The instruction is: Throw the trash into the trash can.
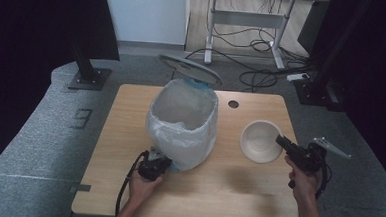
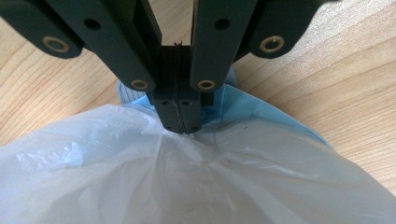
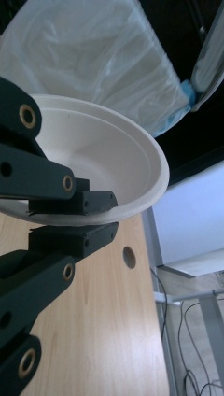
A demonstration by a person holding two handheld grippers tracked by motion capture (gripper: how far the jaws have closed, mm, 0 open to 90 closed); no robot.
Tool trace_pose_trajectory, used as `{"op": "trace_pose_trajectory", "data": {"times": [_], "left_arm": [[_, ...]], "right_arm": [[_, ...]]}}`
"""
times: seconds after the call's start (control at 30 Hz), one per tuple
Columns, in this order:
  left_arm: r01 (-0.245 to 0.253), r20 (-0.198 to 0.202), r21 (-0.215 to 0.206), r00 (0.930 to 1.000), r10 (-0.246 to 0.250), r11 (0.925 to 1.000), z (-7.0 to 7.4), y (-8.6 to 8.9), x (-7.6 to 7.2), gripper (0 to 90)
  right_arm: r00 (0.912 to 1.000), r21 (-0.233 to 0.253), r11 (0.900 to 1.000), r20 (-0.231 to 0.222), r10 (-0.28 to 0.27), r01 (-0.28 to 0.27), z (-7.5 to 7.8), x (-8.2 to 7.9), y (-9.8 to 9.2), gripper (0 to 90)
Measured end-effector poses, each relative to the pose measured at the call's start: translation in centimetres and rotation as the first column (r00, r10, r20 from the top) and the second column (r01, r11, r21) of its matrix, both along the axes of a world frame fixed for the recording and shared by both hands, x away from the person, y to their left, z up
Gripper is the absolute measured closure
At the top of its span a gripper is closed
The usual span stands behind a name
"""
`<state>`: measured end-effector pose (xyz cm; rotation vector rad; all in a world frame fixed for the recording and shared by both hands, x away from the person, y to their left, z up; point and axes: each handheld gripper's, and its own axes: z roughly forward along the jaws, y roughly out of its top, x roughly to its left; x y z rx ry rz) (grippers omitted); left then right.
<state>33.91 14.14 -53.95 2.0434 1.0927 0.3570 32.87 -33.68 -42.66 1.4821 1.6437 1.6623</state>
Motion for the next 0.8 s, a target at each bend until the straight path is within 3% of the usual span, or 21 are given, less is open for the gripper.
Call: {"op": "trace_pose_trajectory", "data": {"times": [0.27,0.53,0.8], "left_arm": [[0.005,0.000,0.001,1.0000,-0.005,1.0000,0.0,0.0,0.0,90.0],[0.005,0.001,0.000,1.0000,-0.005,1.0000,0.0,0.0,0.0,90.0],[0.003,0.001,-0.001,1.0000,-0.003,1.0000,0.0,0.0,0.0,90.0]], "right_arm": [[0.9989,0.003,1.000,0.038,0.028,-0.028,1.5,-0.2,1.1,83.2],[0.9980,0.009,0.999,0.048,0.042,-0.042,2.0,0.1,2.0,83.2],[0.9960,-0.001,0.998,0.070,0.055,-0.055,3.5,0.3,2.6,83.2]]}}
